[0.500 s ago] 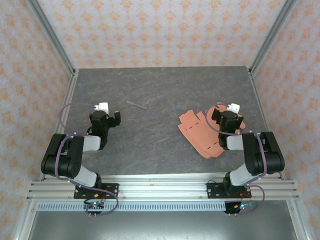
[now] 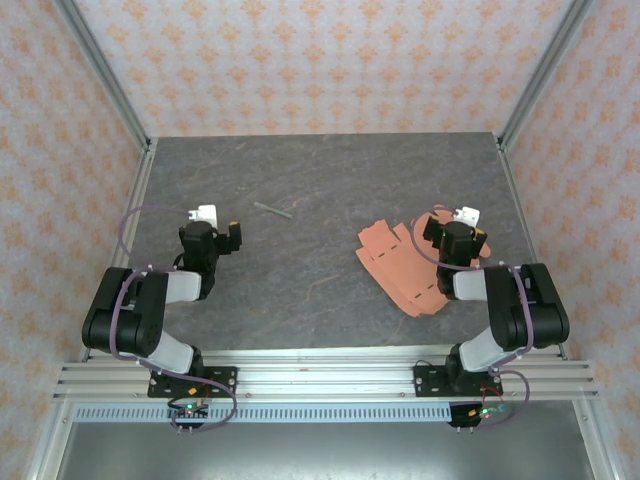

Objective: Fold the paper box

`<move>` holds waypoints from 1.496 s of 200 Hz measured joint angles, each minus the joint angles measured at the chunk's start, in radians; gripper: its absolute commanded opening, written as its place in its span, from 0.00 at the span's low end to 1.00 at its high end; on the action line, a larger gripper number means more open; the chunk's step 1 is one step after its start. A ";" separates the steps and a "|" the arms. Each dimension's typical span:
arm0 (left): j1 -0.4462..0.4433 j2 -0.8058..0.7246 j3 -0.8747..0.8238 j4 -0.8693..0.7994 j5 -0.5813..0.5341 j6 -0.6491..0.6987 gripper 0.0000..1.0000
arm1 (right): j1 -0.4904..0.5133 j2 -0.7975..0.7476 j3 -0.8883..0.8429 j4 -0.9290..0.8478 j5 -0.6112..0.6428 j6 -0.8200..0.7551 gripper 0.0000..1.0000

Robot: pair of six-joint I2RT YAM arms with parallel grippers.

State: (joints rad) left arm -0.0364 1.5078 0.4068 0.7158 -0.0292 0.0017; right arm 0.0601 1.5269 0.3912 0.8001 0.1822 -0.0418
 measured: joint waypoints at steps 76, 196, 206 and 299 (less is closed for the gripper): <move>0.000 0.000 0.000 0.000 0.002 0.000 1.00 | 0.000 0.000 0.000 0.000 0.000 0.000 0.99; -0.018 -0.440 0.236 -0.541 -0.014 -0.426 0.98 | 0.019 -0.480 0.262 -0.702 0.156 0.384 0.92; -0.073 -0.421 0.254 -0.570 0.013 -0.472 0.96 | 0.069 -0.461 0.293 -0.765 0.113 0.405 0.92; -0.682 0.063 0.528 -0.731 0.217 -0.557 0.77 | 0.313 -0.104 0.473 -1.212 -0.148 0.366 0.93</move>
State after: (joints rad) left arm -0.7181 1.5711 0.9344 -0.0151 0.1883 -0.5549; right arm 0.3729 1.4227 0.8642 -0.4122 0.0345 0.3241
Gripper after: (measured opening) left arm 0.799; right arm 0.929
